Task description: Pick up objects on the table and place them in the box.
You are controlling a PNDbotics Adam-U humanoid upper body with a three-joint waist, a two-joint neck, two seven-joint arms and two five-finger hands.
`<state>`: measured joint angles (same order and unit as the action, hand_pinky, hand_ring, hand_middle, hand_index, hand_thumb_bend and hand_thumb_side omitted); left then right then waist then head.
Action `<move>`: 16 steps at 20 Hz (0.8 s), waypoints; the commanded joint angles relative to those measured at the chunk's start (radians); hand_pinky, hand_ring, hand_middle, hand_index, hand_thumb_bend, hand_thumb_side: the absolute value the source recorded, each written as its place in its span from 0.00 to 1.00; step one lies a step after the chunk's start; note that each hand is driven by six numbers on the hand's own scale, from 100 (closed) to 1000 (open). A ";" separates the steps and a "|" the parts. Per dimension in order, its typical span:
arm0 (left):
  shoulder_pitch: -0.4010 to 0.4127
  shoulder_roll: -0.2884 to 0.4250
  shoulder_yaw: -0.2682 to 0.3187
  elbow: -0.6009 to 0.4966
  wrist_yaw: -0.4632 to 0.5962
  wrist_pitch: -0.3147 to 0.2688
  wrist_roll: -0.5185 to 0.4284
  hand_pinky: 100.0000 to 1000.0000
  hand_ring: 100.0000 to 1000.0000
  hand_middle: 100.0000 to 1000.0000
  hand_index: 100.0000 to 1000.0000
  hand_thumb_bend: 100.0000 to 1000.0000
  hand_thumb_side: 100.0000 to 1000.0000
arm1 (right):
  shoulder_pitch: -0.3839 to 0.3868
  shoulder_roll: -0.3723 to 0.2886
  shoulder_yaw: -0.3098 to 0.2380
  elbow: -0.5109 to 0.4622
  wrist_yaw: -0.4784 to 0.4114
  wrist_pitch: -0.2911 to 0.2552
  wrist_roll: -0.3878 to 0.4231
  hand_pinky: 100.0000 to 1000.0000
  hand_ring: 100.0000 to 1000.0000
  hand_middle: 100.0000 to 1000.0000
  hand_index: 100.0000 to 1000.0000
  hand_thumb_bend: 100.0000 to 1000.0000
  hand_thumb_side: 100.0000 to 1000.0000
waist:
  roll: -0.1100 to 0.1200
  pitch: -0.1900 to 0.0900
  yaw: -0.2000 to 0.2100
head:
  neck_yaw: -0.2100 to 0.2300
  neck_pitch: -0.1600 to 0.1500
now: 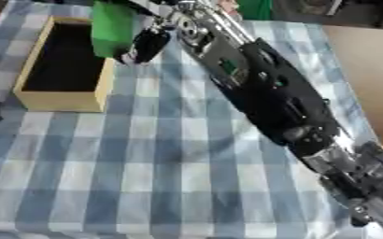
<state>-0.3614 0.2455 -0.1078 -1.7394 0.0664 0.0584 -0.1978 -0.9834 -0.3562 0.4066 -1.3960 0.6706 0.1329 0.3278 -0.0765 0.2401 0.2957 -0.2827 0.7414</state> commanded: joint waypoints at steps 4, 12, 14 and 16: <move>-0.031 -0.003 -0.015 -0.021 0.005 -0.002 -0.022 0.54 0.61 0.57 0.69 0.18 0.01 | -0.065 0.087 -0.033 0.148 0.117 -0.042 -0.103 0.68 0.73 0.44 0.66 0.29 0.00 | 0.001 -0.004 0.026 | -0.034 -0.025; -0.039 -0.008 -0.020 -0.020 0.006 -0.003 -0.030 0.54 0.61 0.57 0.69 0.18 0.01 | -0.073 0.140 -0.024 0.218 0.225 -0.104 -0.124 0.82 0.87 0.85 0.93 0.40 0.03 | -0.004 0.003 0.042 | -0.042 -0.029; -0.038 -0.008 -0.019 -0.020 0.006 -0.003 -0.030 0.54 0.61 0.57 0.69 0.18 0.01 | -0.071 0.141 -0.022 0.216 0.248 -0.115 -0.104 0.86 0.92 0.94 0.97 0.46 0.11 | -0.004 0.003 0.042 | -0.039 -0.029; -0.037 -0.008 -0.018 -0.020 0.006 -0.003 -0.029 0.54 0.61 0.57 0.69 0.18 0.01 | -0.068 0.140 -0.025 0.203 0.266 -0.115 -0.104 0.87 0.94 0.98 0.98 0.50 0.15 | -0.004 0.002 0.040 | -0.037 -0.028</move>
<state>-0.3870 0.2358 -0.1262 -1.7397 0.0690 0.0576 -0.2243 -1.0330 -0.2093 0.3885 -1.1731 0.9183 0.0245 0.2199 -0.0882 0.2587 0.3354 -0.3191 0.7231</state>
